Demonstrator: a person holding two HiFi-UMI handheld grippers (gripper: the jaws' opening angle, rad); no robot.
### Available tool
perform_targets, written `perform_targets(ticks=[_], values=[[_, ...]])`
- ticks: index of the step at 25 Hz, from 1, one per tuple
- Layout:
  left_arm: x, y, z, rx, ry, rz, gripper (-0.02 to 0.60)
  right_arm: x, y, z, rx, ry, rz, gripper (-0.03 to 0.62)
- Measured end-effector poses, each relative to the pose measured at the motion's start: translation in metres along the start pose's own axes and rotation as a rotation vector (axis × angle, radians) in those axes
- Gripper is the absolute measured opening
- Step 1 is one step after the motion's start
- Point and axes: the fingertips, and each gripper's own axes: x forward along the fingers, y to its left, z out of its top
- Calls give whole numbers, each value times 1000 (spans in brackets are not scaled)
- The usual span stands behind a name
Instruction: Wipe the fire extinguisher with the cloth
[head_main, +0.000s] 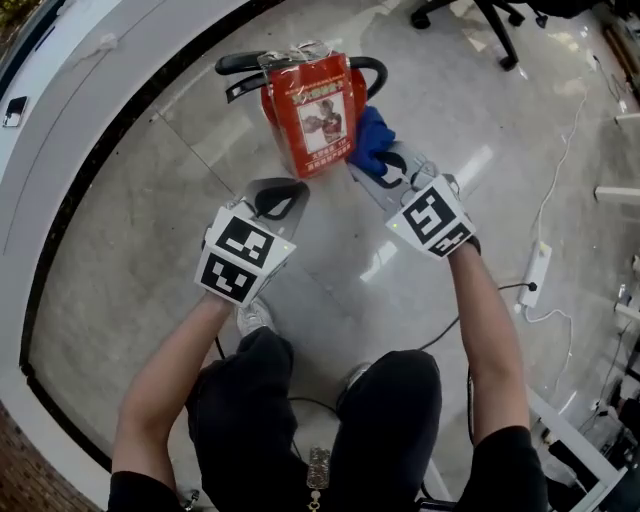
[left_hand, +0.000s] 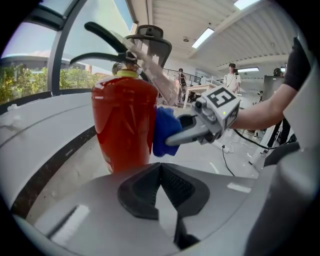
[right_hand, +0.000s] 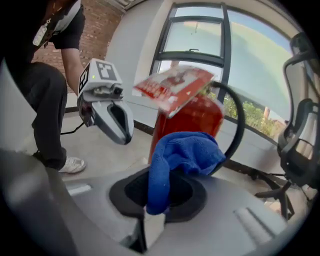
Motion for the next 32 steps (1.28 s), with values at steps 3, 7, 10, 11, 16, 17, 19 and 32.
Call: perform_targets(ticks=[3,7,10,11,16,17,19,32], values=[[12,11,-21,12,-9,33,6,42,21,-43,-26,38,48,41],[24,20,-56,72,25,51,6,83,37,-104,-69,148,78,41],[26,22,-81,54,55,52,6,107,52,-144,-73,241,121,41],[27,23,-87,46,65,58,6,114,57,-156,-64,269,135,41],[35,20,-110,11,127,71,6,150,95,-195,-27,375,210,41],[37,20,-113,1,137,70,6,157,103,-198,-31,389,225,41],[39,19,-115,-19,140,75,6,165,116,-197,-47,390,246,41],[3,14,-60,31,86,139,6,68,66,-37,-147,82,128,41]])
